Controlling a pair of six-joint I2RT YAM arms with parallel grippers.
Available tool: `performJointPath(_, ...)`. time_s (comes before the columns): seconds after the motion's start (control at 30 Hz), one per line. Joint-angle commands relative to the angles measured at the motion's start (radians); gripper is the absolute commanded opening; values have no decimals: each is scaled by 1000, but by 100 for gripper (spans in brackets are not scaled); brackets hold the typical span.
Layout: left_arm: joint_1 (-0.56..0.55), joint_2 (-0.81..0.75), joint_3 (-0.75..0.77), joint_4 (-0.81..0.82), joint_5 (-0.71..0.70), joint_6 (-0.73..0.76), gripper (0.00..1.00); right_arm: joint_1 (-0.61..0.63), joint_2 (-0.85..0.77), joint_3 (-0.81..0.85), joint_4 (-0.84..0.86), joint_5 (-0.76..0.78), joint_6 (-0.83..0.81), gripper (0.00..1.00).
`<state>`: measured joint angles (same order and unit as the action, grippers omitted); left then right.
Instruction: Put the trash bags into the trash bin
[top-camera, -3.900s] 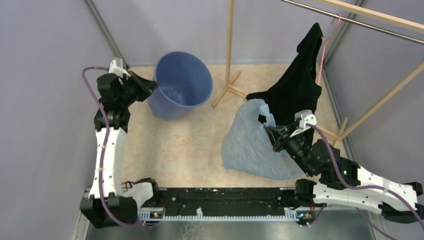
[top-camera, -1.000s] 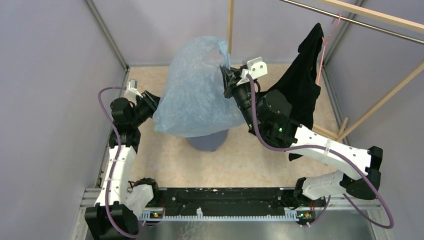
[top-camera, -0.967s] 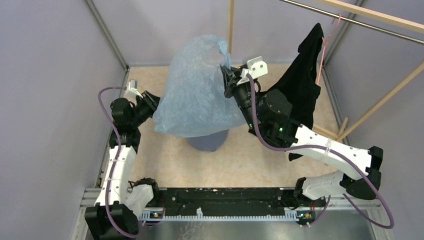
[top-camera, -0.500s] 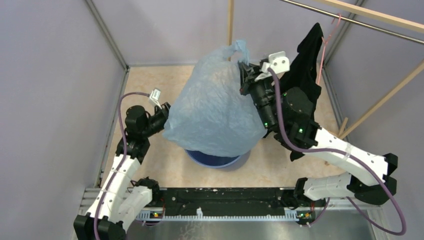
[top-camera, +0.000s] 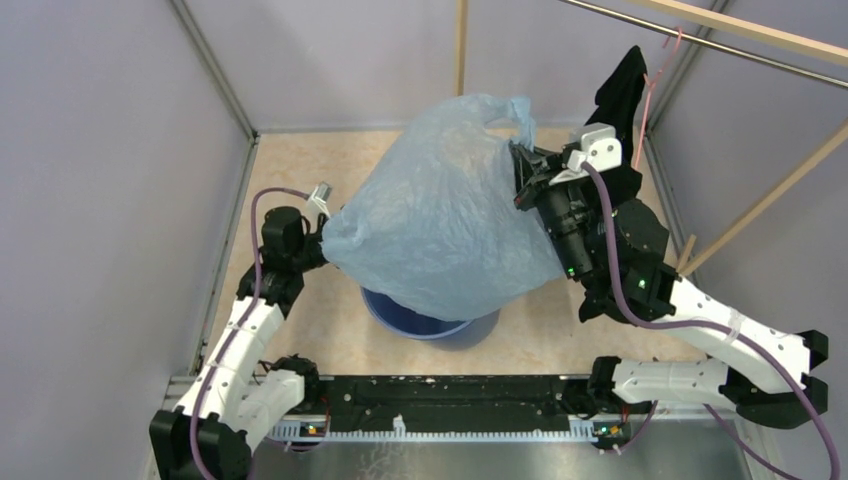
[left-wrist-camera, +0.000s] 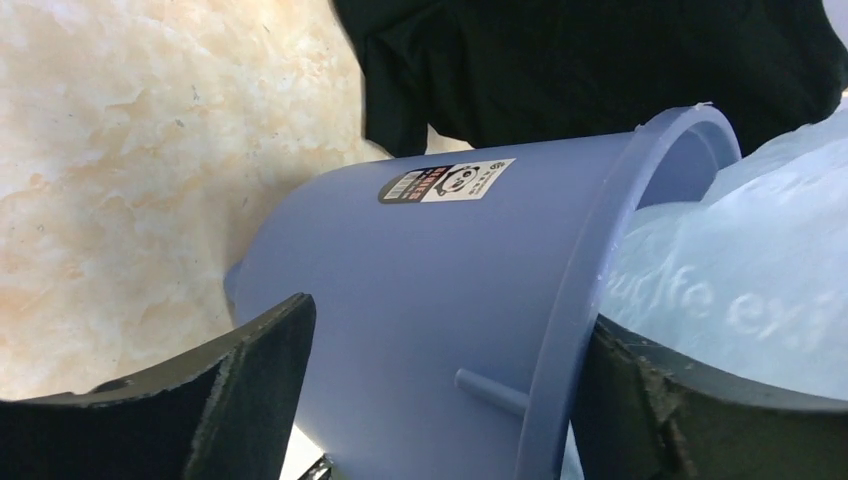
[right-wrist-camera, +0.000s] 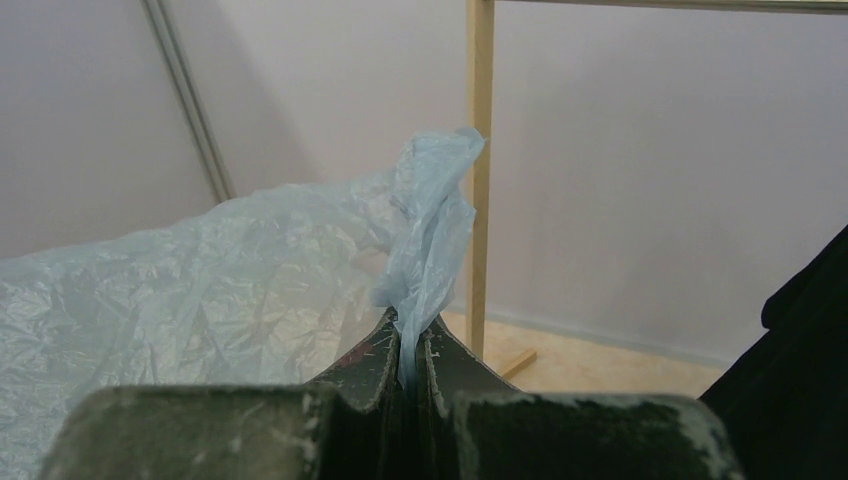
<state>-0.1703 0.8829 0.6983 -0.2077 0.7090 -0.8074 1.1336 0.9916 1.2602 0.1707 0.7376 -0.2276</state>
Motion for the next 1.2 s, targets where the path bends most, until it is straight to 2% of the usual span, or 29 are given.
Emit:
performJointPath(0.0, -1, -12, 97, -55, -35, 66, 98, -10, -10, -14, -19, -1, -24, 0)
performJointPath(0.27, -1, -63, 226, -143, -134, 167, 99, -10, -34, -18, -40, -10, -37, 0)
performJointPath(0.4, 0, -67, 347, -271, -280, 244, 99, -10, -50, -17, -58, 16, -49, 0)
performJointPath(0.5, 0, -101, 414, -289, -340, 262, 97, -10, -68, -35, -43, 71, -60, 0)
performJointPath(0.57, 0, -124, 425, -236, -272, 254, 96, -11, -81, -59, -17, 97, -74, 0)
performJointPath(0.67, 0, -159, 404, -80, -60, 261, 98, -11, -91, -65, -16, 97, -67, 0)
performJointPath(0.73, 0, -176, 422, -61, 41, 315, 99, -11, -93, -60, -28, 83, -53, 0)
performJointPath(0.83, 0, -224, 472, -157, 29, 431, 99, -11, -86, -41, -59, 79, -36, 0)
performJointPath(0.93, 0, -291, 472, -176, -13, 480, 99, -10, -88, -35, -71, 74, -20, 0)
performJointPath(1.0, -1, -296, 468, -169, 15, 487, 95, -10, -91, -32, -79, 60, 0, 0)
performJointPath(1.07, -1, -256, 457, -156, 190, 478, 90, -10, -93, -28, -91, 39, 25, 0)
performJointPath(1.17, -1, -182, 415, -71, 405, 395, 77, -11, -93, -28, -107, 20, 65, 0)
